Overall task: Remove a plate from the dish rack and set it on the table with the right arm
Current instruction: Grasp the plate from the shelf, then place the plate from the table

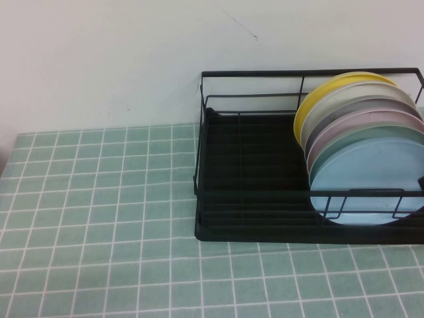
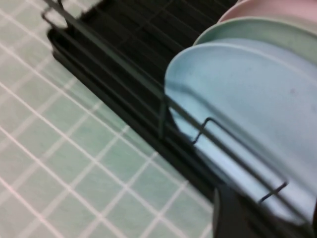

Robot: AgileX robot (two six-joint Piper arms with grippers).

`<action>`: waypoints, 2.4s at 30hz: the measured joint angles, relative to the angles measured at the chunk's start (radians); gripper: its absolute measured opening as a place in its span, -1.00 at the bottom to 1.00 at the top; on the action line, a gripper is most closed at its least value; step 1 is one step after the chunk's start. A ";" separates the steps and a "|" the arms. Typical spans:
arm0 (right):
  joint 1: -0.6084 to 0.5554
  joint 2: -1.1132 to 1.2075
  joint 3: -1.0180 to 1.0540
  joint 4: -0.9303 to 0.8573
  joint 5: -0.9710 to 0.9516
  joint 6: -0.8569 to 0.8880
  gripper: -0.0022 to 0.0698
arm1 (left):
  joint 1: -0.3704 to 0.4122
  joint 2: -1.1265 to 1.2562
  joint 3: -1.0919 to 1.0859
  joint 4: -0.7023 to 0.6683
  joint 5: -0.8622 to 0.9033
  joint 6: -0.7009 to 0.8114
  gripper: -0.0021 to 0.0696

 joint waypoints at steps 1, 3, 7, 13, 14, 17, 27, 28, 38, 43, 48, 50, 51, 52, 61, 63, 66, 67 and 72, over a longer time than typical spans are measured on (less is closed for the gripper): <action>0.000 0.023 -0.015 0.000 0.000 -0.039 0.01 | 0.000 0.000 0.000 0.000 0.000 0.000 -0.95; 0.000 0.077 -0.049 0.000 -0.002 -0.124 0.07 | 0.000 0.000 0.000 0.000 0.000 0.000 -0.95; 0.000 0.152 -0.098 0.021 -0.012 -0.303 0.11 | 0.000 0.000 0.000 0.000 0.000 0.000 -0.95; 0.000 0.229 -0.143 0.065 -0.039 -0.517 0.11 | 0.000 0.000 0.000 0.000 0.000 0.000 -0.95; 0.000 0.239 -0.147 0.069 -0.053 -0.535 0.11 | 0.000 0.000 0.000 0.000 0.000 0.000 -0.95; 0.000 0.262 -0.154 0.075 -0.082 -0.552 0.11 | 0.000 0.000 0.000 0.000 0.000 0.000 -0.95; 0.000 0.328 -0.158 0.078 -0.147 -0.588 0.11 | 0.000 0.000 0.000 0.000 0.000 0.000 -0.95; 0.000 0.334 -0.158 0.078 -0.149 -0.592 0.11 | 0.000 0.000 0.000 0.000 0.000 0.000 -0.95; 0.000 0.366 -0.165 0.088 -0.176 -0.607 0.10 | 0.000 0.000 0.000 0.000 0.000 -0.002 -0.95; 0.000 0.366 -0.165 0.091 -0.189 -0.607 -0.29 | 0.000 0.000 0.000 0.000 0.000 -0.002 -0.95; 0.000 0.357 -0.167 0.089 -0.204 -0.625 -0.70 | 0.000 0.000 0.000 0.000 0.000 -0.002 -0.95; 0.000 0.337 -0.167 0.084 -0.199 -0.618 -0.70 | 0.000 0.000 0.000 0.000 0.000 -0.002 -0.95; 0.000 0.319 -0.167 0.077 -0.197 -0.598 -0.70 | 0.000 0.000 0.000 0.000 0.000 -0.002 -0.95; 0.000 0.298 -0.167 0.069 -0.194 -0.582 -0.70 | 0.000 0.000 0.000 0.000 0.000 -0.002 -0.95; -0.001 0.011 -0.167 -0.130 -0.152 -0.273 -0.72 | 0.000 0.000 0.000 0.000 0.000 -0.002 -0.95; -0.001 -0.067 -0.167 -0.151 -0.135 -0.181 -0.72 | 0.000 0.000 0.000 0.000 0.000 -0.002 -0.95; -0.001 -0.187 -0.167 -0.161 -0.107 -0.045 -0.72 | 0.000 0.000 0.000 0.000 0.000 -0.002 -0.95; -0.001 -0.226 -0.167 -0.165 -0.087 -0.003 -0.73 | 0.000 0.000 0.000 0.000 0.000 -0.002 -0.95; -0.001 -0.354 -0.169 -0.225 0.110 0.309 -0.73 | 0.000 0.000 0.000 0.000 0.000 0.001 -0.95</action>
